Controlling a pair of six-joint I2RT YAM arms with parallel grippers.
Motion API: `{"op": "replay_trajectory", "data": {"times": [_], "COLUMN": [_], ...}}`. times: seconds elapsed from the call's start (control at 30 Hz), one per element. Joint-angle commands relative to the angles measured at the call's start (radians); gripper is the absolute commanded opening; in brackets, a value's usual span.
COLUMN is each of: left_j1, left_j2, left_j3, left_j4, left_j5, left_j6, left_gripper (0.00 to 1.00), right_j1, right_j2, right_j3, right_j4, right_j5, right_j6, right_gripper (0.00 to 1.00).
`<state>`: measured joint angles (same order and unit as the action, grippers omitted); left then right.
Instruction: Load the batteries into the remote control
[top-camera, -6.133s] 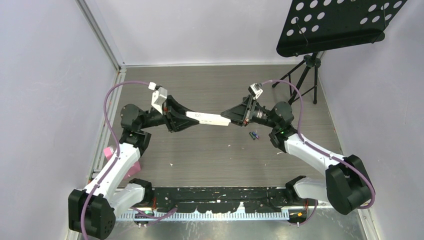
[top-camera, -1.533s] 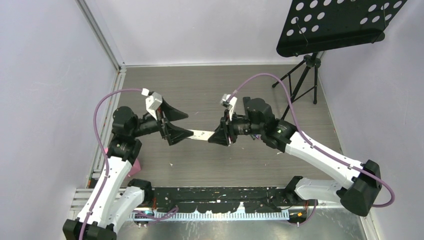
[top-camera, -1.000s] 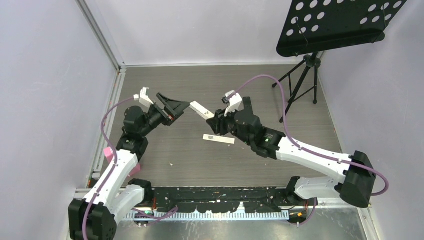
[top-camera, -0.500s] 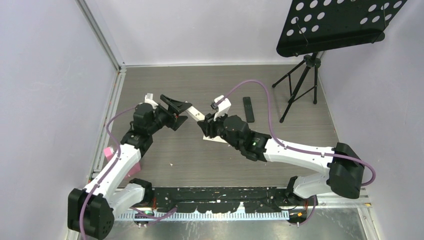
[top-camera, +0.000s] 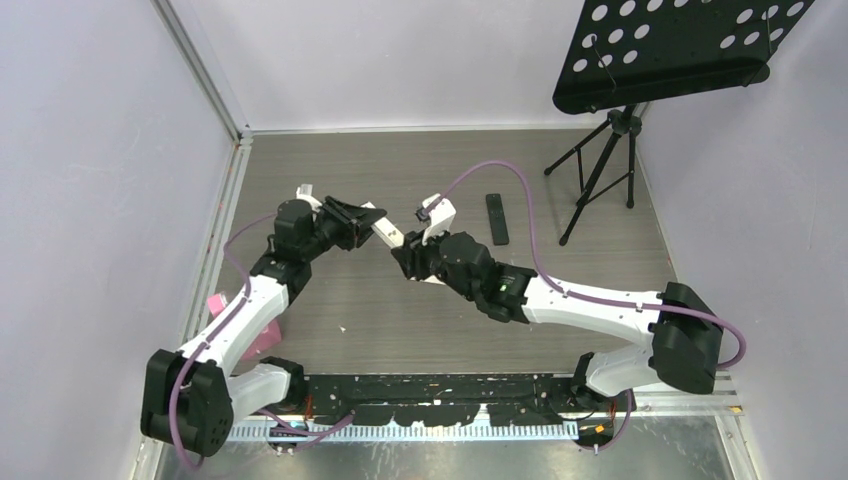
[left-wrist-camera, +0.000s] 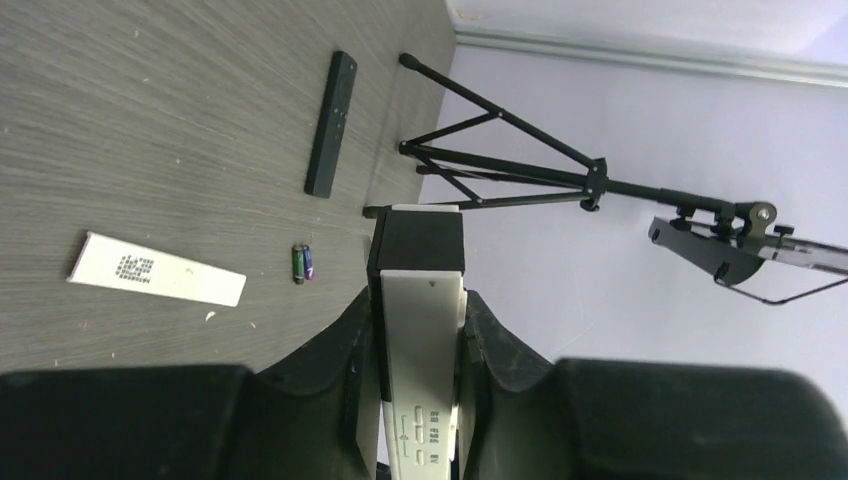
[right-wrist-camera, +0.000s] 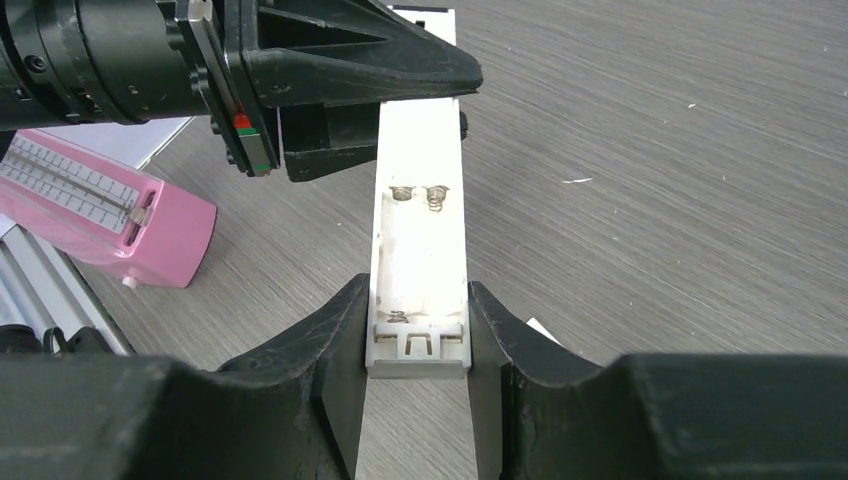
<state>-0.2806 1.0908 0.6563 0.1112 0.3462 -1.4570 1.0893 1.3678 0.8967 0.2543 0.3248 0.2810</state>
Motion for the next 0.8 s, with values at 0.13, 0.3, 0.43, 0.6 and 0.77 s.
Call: {"op": "replay_trajectory", "data": {"times": [0.13,0.3,0.43,0.6,0.77], "left_j1": [0.013,0.015,0.014,0.014,0.014], "left_j2": [0.046,0.028,-0.022,-0.084,-0.133], "left_j3": [0.054,0.048,0.026,-0.001,-0.016], "left_j4": [0.065,0.044,0.058,0.042,0.084], "left_j5": [0.175,0.264,0.363,0.477,0.496], "left_j6": [0.426,0.634,0.742,0.826,0.795], "left_gripper": [0.0,0.0,0.0,0.0,0.0], "right_j1": [0.005,-0.032,-0.122,-0.268,-0.366], "right_j2": [-0.087,-0.191,-0.214,-0.224,-0.16], "right_j3": [0.164,0.201,0.187,0.08,0.018], "right_j4": [-0.364,-0.645,-0.82,-0.905,-0.932], "right_j5": [-0.09,-0.048,0.007,0.021,0.036], "right_j6": [0.102,0.265,0.364,0.428,0.404], "right_gripper": [0.75,0.68,0.37,0.28,0.4]}}
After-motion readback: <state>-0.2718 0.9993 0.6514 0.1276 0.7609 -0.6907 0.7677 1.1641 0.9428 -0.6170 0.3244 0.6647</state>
